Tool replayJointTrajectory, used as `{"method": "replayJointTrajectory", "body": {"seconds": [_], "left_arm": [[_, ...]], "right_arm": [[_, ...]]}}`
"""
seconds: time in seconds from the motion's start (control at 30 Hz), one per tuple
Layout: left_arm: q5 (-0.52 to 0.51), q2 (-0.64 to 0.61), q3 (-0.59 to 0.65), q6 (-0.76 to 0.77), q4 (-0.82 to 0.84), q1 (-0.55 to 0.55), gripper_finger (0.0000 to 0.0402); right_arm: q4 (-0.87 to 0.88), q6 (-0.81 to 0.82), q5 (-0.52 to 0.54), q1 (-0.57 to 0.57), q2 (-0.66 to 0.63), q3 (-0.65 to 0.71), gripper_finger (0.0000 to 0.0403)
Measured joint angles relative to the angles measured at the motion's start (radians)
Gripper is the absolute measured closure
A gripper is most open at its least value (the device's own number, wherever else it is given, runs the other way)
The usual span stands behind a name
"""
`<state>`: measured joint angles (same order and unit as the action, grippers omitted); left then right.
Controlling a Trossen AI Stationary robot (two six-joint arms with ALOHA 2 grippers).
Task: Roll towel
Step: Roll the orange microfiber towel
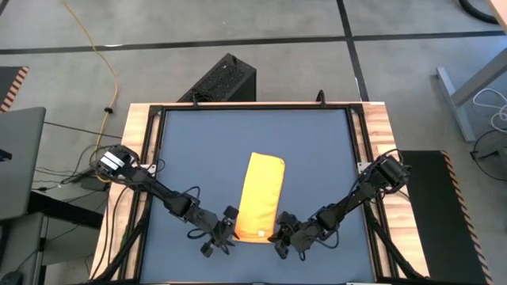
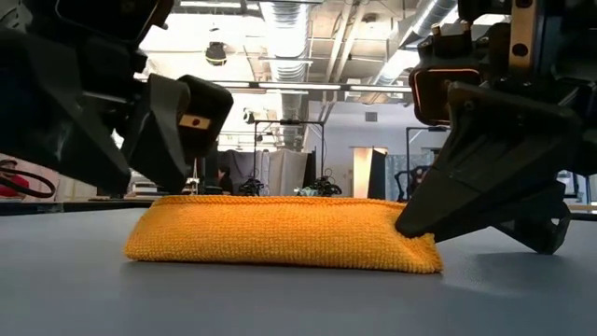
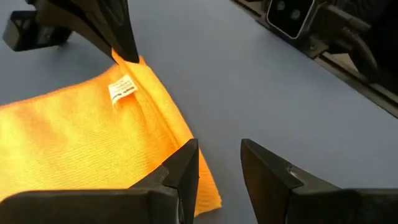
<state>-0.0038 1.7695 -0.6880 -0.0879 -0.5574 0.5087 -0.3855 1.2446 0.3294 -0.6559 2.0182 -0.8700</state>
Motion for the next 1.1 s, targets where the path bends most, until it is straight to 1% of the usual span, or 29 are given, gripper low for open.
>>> {"method": "replayJointTrajectory", "body": {"seconds": [0.5,0.6,0.8,1.0,1.1], "left_arm": [[-0.010,0.000,0.001,0.024,0.086,-0.029,0.0292],[0.008,0.000,0.001,0.032,0.099,-0.042,0.0292],[0.026,0.000,0.001,0.046,0.126,-0.050,0.0292],[0.027,0.000,0.001,0.027,0.127,-0.054,0.0292],[0.047,0.000,0.001,0.027,0.130,-0.060,0.0292]], "right_arm": [[0.002,0.015,0.001,0.000,0.000,-0.001,0.0382],[-0.001,0.015,0.001,0.000,0.000,-0.001,0.0377],[0.035,0.015,-0.002,0.002,-0.008,-0.030,0.0341],[0.191,0.046,-0.012,0.001,-0.084,-0.060,0.0298],[0.253,0.043,-0.017,-0.012,-0.120,-0.058,0.0276]]}}
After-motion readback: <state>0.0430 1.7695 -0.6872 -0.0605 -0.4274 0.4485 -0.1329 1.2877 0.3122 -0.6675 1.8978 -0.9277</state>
